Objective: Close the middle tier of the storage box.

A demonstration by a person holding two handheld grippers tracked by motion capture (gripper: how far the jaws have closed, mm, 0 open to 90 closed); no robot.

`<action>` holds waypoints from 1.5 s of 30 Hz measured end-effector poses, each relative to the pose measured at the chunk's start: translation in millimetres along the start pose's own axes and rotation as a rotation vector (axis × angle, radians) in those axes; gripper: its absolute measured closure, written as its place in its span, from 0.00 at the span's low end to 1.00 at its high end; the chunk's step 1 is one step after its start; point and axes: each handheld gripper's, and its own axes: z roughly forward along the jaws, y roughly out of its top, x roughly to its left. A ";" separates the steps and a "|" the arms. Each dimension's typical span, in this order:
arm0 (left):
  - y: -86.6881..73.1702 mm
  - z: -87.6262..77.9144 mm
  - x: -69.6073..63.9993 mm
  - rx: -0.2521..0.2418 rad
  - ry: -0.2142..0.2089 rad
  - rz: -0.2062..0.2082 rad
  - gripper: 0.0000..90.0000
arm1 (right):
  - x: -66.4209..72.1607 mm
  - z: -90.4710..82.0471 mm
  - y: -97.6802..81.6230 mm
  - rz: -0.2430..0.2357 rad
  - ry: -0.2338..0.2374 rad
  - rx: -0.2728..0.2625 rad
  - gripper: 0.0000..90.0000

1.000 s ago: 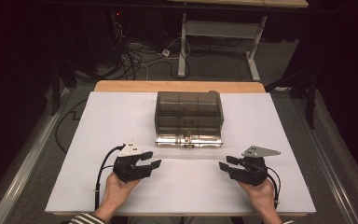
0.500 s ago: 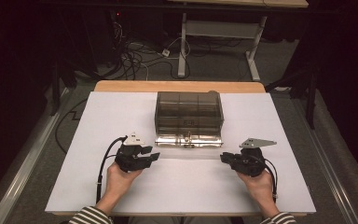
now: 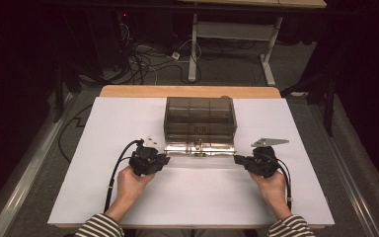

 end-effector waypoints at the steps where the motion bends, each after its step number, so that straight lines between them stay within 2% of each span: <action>1: 0.5 1.1 0.6 0.001 -0.002 -0.006 0.85 | -0.4 0.8 0.6 -0.002 0.002 0.001 1.00; 12: 2.8 7.6 11.6 -0.001 -0.032 -0.064 0.93 | -4.2 6.2 5.5 0.009 0.003 0.015 1.00; 25: 7.6 16.7 15.7 0.010 -0.062 -0.079 0.97 | -6.8 9.1 10.8 0.010 -0.003 0.013 1.00; 34: 11.4 20.3 15.0 0.026 -0.056 -0.072 0.97 | -6.5 11.4 14.5 0.013 0.000 0.014 1.00; 38: 15.6 18.6 16.9 0.019 -0.056 -0.073 0.97 | -5.2 14.1 17.1 0.000 -0.003 0.022 1.00; 39: 16.7 18.7 17.3 0.018 -0.057 -0.075 0.97 | -5.1 15.0 17.8 -0.002 -0.006 0.022 1.00; 40: 17.5 19.7 15.7 0.007 -0.059 -0.101 0.97 | -5.1 15.8 18.5 -0.001 -0.007 0.022 1.00; 45: 20.6 21.8 16.2 0.006 -0.055 -0.105 0.97 | -7.0 19.6 22.1 0.001 -0.017 0.025 1.00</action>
